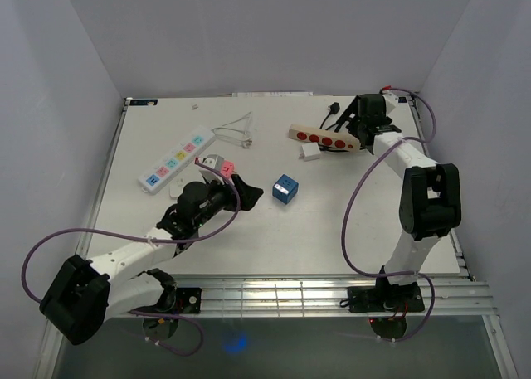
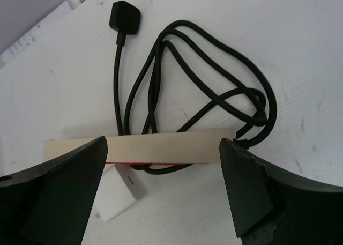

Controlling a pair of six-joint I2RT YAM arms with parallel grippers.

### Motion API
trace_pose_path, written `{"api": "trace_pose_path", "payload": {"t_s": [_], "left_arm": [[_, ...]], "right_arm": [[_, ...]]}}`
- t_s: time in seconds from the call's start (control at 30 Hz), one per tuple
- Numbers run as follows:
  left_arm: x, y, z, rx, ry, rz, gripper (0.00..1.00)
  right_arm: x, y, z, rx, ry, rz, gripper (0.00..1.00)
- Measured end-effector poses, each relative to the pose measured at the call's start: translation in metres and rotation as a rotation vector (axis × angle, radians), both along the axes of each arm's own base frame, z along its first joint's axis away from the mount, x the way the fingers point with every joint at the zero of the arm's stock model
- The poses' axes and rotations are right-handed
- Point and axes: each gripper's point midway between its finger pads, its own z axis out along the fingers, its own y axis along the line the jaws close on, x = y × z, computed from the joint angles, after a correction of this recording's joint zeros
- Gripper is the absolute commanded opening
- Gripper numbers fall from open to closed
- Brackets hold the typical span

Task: Insert the plug
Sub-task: Pick up the plug from the center of the board, then adjust the socket at the center of the board.

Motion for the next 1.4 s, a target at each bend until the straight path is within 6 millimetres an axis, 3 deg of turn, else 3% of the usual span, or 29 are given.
{"api": "trace_pose_path", "payload": {"t_s": [0.37, 0.57, 0.67, 0.9, 1.0, 1.13, 1.3, 1.4], "left_arm": [[-0.002, -0.009, -0.003, 0.014, 0.006, -0.022, 0.98], [-0.003, -0.011, -0.003, 0.020, -0.002, -0.026, 0.98], [-0.003, -0.011, -0.003, 0.023, -0.005, -0.025, 0.98], [-0.003, -0.012, -0.001, 0.021, -0.010, -0.026, 0.98], [-0.003, -0.012, 0.001, 0.017, -0.013, -0.026, 0.98], [-0.004, -0.012, 0.008, 0.005, -0.030, -0.027, 0.98], [-0.006, -0.010, 0.020, -0.012, -0.060, -0.027, 0.98], [-0.007, -0.010, 0.024, -0.014, -0.073, -0.027, 0.98]], "right_arm": [[0.026, -0.038, -0.024, -0.529, 0.092, 0.197, 0.90], [0.067, -0.039, -0.041, -0.634, 0.137, 0.255, 0.90], [0.070, -0.037, -0.063, -0.638, 0.195, 0.291, 0.92], [0.042, -0.021, -0.099, -0.501, 0.303, 0.364, 0.98], [0.017, -0.007, -0.109, -0.380, 0.339, 0.386, 1.00], [-0.029, 0.011, -0.104, -0.221, 0.359, 0.418, 1.00], [-0.095, 0.038, -0.084, -0.038, 0.335, 0.484, 0.98], [-0.128, 0.062, -0.075, 0.024, 0.321, 0.553, 0.90]]}}
